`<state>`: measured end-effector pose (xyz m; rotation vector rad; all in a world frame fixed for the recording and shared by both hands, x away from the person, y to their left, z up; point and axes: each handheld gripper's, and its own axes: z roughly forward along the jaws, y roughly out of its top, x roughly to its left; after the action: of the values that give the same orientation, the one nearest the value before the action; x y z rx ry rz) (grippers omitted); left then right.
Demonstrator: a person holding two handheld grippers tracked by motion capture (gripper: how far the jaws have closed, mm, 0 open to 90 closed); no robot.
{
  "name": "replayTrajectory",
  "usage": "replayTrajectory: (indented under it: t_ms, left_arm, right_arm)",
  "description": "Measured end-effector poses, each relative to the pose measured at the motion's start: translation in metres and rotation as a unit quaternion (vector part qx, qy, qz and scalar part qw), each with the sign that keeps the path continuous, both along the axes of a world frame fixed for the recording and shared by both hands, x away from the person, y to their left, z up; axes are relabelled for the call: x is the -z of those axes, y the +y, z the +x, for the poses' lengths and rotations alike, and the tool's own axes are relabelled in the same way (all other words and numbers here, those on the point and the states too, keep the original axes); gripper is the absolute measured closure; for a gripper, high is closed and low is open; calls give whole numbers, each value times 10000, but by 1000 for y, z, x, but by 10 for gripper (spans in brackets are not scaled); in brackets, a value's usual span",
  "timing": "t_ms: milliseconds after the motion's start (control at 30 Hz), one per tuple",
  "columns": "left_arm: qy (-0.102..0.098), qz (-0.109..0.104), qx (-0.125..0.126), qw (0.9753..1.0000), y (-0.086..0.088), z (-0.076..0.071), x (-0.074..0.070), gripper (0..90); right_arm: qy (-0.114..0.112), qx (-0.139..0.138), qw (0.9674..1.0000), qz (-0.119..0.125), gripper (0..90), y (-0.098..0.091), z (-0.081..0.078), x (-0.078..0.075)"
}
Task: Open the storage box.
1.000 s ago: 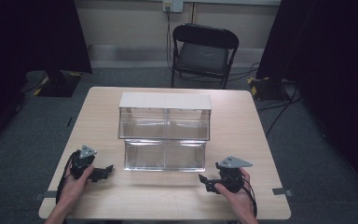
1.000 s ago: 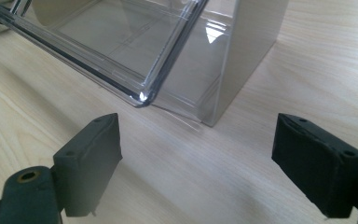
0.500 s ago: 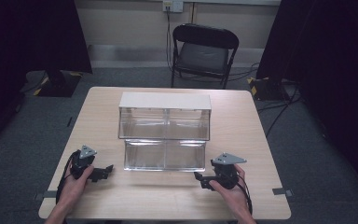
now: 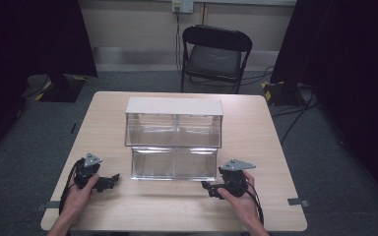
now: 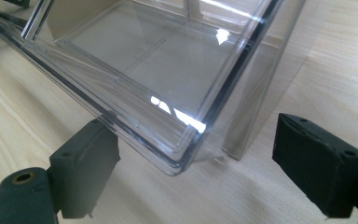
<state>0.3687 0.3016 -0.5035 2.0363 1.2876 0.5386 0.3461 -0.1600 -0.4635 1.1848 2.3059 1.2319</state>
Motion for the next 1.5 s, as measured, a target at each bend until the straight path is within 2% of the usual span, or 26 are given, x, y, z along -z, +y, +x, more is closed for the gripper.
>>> replayTrajectory:
  t_ms: [167,300,533,933,1500]
  left_arm:
    - [-1,1,0,10000,0,0,0,1]
    - [5,-4,2,10000,0,0,0,1]
    - [2,-14,0,10000,0,0,0,1]
    - [3,0,0,10000,0,0,0,1]
    - [2,-5,4,10000,0,0,0,1]
  right_arm:
    - [-105,28,9999,54,138,1,-2,1]
    - [-99,16,9999,117,137,2,-3,1]
    - [-144,55,9998,97,136,3,-4,1]
    - [-177,-28,9997,138,137,2,-5,-1]
    - [-247,37,9997,72,137,1,-8,-2]
